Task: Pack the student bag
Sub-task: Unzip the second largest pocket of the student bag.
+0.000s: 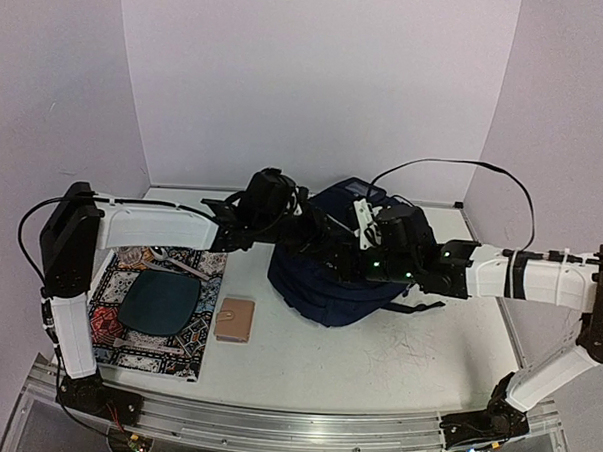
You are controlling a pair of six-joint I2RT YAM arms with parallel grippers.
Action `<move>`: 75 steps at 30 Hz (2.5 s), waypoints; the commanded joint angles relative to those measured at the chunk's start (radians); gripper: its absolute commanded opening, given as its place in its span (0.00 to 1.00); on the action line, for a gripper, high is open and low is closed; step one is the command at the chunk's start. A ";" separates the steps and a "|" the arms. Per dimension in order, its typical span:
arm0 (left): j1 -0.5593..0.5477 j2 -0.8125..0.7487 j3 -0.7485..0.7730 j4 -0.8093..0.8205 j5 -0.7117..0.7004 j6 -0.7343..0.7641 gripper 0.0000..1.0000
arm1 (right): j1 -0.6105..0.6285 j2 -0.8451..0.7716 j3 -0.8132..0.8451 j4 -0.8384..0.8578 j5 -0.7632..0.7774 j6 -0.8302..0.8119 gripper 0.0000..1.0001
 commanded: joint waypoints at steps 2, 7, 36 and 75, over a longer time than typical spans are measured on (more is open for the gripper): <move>0.014 -0.168 -0.055 -0.036 -0.097 0.194 0.43 | -0.002 -0.115 0.029 -0.158 0.035 -0.096 0.46; -0.011 -0.242 -0.120 -0.149 -0.186 0.329 0.46 | -0.019 -0.170 0.029 -0.294 0.117 -0.189 0.53; -0.188 0.035 0.031 -0.329 -0.507 0.689 0.37 | -0.107 -0.142 0.112 -0.358 0.110 -0.361 0.64; -0.075 -0.230 -0.042 -0.296 -0.241 0.585 0.00 | -0.100 0.265 0.338 -0.409 0.296 -0.678 0.40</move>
